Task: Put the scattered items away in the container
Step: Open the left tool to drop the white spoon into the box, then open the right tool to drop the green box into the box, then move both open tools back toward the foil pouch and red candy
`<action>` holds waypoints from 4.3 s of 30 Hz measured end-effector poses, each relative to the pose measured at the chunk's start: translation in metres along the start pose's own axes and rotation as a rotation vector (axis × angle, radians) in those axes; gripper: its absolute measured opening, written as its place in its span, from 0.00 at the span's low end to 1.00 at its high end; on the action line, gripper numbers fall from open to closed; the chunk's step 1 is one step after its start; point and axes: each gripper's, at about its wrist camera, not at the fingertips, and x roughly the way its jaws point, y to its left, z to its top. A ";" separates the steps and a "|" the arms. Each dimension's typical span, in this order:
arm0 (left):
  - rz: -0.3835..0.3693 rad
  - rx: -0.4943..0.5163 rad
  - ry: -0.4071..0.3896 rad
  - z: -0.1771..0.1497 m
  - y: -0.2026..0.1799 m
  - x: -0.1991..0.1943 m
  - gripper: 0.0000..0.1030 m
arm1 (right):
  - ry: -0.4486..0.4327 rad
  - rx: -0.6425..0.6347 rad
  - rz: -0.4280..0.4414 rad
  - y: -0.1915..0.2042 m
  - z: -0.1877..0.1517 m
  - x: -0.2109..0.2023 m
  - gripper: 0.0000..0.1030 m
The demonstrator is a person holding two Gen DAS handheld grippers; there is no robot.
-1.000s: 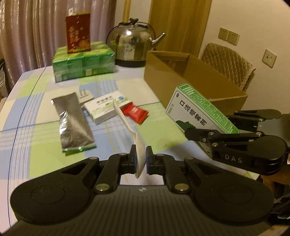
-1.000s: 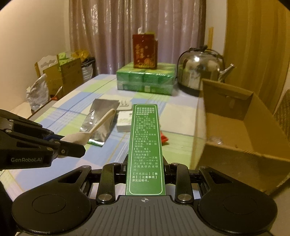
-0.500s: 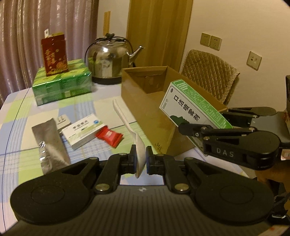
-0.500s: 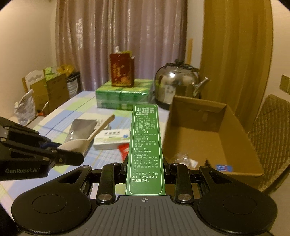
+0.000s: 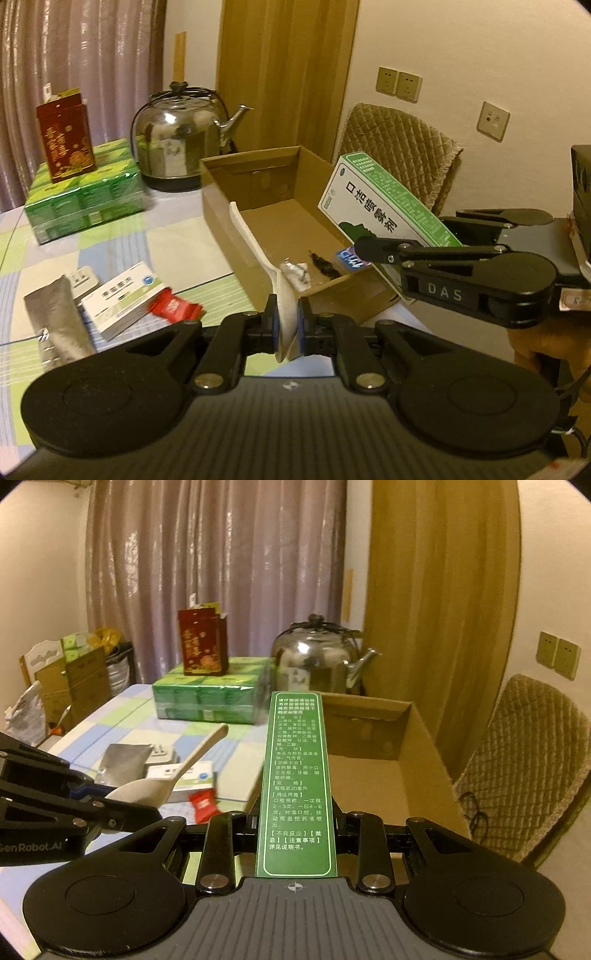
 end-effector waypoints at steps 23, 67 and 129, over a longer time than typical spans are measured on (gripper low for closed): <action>-0.068 0.020 0.019 0.056 -0.015 0.096 0.06 | 0.003 0.065 -0.077 -0.081 0.015 0.047 0.26; -0.013 -0.026 0.015 0.043 0.006 0.104 0.40 | 0.075 0.094 -0.050 -0.085 0.008 0.101 0.27; 0.370 -0.290 -0.017 -0.110 0.129 -0.099 0.99 | 0.048 0.004 0.204 0.107 -0.007 0.008 0.98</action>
